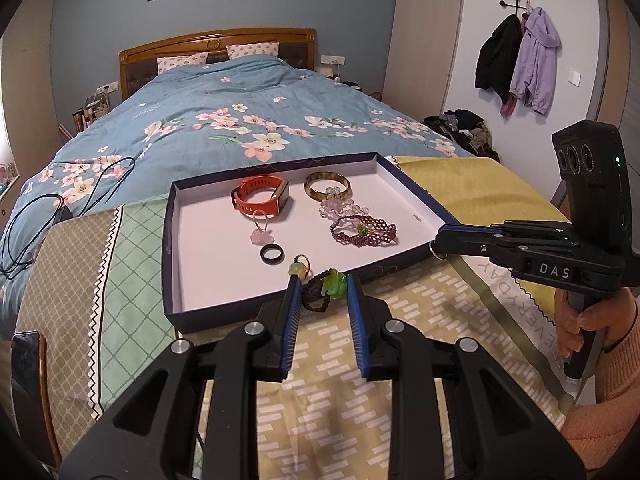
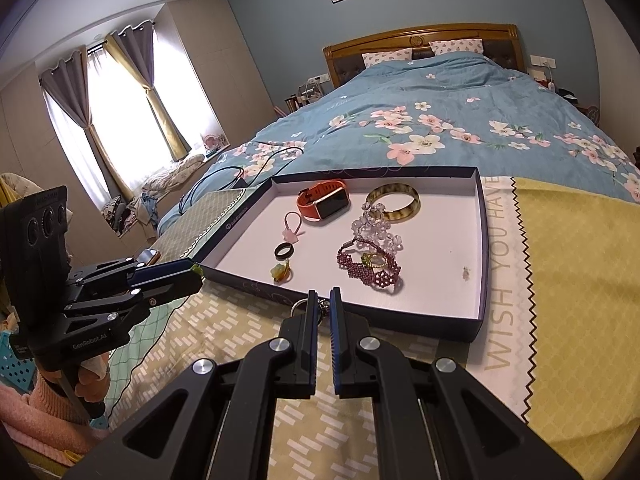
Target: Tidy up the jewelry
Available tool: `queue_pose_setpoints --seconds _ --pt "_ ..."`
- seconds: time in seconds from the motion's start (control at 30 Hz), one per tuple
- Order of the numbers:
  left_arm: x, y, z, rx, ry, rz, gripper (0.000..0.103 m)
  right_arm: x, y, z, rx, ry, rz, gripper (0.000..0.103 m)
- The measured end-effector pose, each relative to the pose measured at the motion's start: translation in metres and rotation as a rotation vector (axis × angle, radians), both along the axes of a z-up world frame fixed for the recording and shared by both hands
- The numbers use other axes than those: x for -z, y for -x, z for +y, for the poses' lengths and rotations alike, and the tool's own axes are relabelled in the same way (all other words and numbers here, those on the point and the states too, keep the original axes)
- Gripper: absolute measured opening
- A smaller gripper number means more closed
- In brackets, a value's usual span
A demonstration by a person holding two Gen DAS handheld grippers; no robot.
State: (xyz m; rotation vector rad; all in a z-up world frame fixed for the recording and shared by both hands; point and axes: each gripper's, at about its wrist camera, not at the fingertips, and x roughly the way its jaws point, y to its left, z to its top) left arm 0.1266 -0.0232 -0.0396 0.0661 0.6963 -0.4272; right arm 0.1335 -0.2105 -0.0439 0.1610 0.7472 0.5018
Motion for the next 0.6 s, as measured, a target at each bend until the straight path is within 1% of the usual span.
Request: queue_pose_setpoints --seconds 0.6 --pt "-0.006 -0.014 0.002 -0.023 0.003 -0.016 0.023 -0.009 -0.014 0.002 -0.004 0.012 -0.029 0.004"
